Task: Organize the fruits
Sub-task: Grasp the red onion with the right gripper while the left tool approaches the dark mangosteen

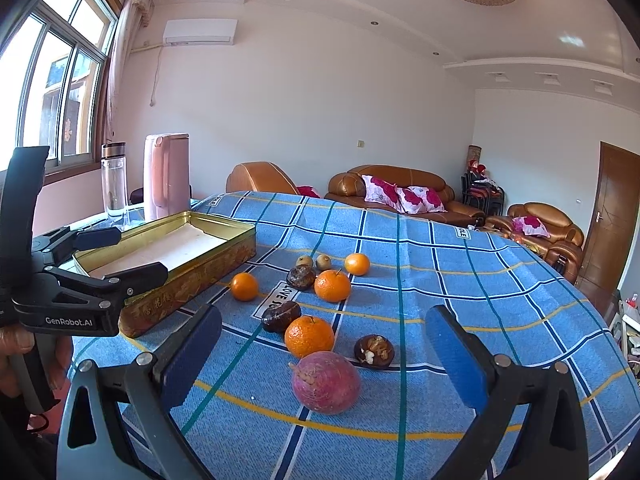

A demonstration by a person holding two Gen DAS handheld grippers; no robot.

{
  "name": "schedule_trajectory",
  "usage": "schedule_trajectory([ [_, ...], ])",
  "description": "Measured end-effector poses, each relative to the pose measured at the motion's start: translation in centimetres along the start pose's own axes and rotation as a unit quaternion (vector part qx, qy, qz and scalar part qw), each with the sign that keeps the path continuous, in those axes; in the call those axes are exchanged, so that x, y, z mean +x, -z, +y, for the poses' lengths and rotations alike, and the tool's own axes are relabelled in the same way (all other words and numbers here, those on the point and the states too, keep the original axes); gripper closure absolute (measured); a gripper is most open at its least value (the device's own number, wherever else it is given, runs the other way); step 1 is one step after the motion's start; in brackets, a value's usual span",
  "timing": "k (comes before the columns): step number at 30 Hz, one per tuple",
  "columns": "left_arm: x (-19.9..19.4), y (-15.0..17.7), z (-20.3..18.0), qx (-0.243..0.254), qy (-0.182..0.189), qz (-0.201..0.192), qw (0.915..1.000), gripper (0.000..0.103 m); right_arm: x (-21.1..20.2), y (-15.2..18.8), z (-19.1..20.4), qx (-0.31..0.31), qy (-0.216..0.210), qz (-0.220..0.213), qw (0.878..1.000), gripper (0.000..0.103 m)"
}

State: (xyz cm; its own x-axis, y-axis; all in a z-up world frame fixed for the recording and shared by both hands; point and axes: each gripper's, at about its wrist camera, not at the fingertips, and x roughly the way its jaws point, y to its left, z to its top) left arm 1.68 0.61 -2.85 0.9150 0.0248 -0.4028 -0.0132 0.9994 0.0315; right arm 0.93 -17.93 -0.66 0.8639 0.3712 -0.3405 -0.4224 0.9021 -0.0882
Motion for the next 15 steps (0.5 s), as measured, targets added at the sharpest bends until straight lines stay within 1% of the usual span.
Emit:
schedule_trajectory([
  [3, 0.6, 0.4, -0.3, 0.0, 0.009, 0.009, 0.9999, 0.0, 0.8, 0.7, -0.2, 0.001, 0.001, 0.014, 1.0, 0.001],
  [8, 1.8, 0.9, -1.4, 0.008, 0.027, 0.024, 0.9993, 0.0, 3.0, 2.4, -1.1, 0.017, -0.005, 0.051, 0.999, 0.003],
  [9, 2.0, 1.0, -1.6, 0.009, 0.031, 0.027, 0.9991, 0.0, 3.4, 2.7, -1.2, 0.019, -0.007, 0.058, 0.998, 0.007],
  [10, 2.3, 1.0, -1.8, 0.01, 0.033, 0.03, 0.9989, 0.0, 3.8, 3.0, -1.3, 0.02, -0.011, 0.065, 0.998, 0.013],
  [13, 2.9, 1.1, -2.1, 0.009, 0.042, 0.04, 0.9983, 0.0, 4.9, 3.5, -1.6, 0.024, -0.022, 0.088, 0.996, 0.023],
  [15, 3.2, 1.1, -2.3, 0.007, 0.049, 0.045, 0.9978, 0.0, 5.5, 3.9, -1.8, 0.029, -0.031, 0.102, 0.994, 0.026],
])
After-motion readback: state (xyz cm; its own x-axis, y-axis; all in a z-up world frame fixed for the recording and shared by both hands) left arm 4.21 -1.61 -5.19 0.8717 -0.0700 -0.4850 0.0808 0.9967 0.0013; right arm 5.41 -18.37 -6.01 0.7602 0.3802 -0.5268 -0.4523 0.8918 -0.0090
